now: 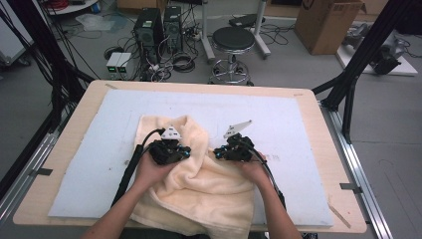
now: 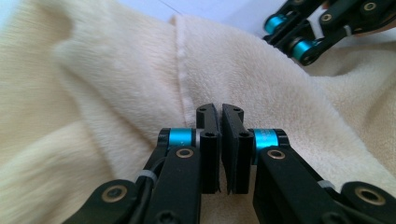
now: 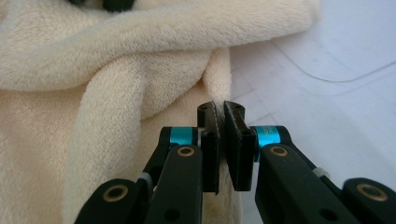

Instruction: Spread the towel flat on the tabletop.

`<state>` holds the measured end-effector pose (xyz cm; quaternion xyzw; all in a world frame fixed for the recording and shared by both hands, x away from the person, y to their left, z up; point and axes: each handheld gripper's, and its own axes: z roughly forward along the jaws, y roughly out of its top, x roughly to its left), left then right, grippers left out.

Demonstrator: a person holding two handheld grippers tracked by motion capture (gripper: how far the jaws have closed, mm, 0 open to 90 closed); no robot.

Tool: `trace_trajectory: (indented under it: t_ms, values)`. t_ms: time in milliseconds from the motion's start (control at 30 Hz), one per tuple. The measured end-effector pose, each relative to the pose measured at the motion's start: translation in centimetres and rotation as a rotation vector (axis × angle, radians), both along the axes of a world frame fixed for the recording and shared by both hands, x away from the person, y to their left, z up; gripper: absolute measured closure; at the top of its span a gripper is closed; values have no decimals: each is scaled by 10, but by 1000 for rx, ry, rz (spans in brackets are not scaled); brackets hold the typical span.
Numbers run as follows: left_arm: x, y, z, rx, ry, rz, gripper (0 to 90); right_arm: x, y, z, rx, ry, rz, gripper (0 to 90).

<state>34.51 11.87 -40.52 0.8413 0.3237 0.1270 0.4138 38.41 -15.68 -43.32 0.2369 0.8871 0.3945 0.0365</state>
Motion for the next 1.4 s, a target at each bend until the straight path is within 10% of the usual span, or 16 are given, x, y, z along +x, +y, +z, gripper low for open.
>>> trace_trajectory:
  t_ms: [500, 800, 900, 1133, 1400]
  values:
    - [-27, 67, 11, -102, -54, 135, 864, -29, -74, 40, -15, -119, -166, 857]
    - [-55, 98, -5, -97, -15, 154, 866, -57, -98, 31, -22, -104, -190, 855]
    - [-58, 97, -11, -75, 1, 137, 865, -60, -97, 18, -15, -64, -170, 837]
    - [-49, 84, 17, -178, -36, 94, 676, -54, -92, 28, 106, -96, -162, 665]
    - [-22, 28, 41, -127, -65, 11, 479, -26, -66, 35, 120, -104, -131, 626]
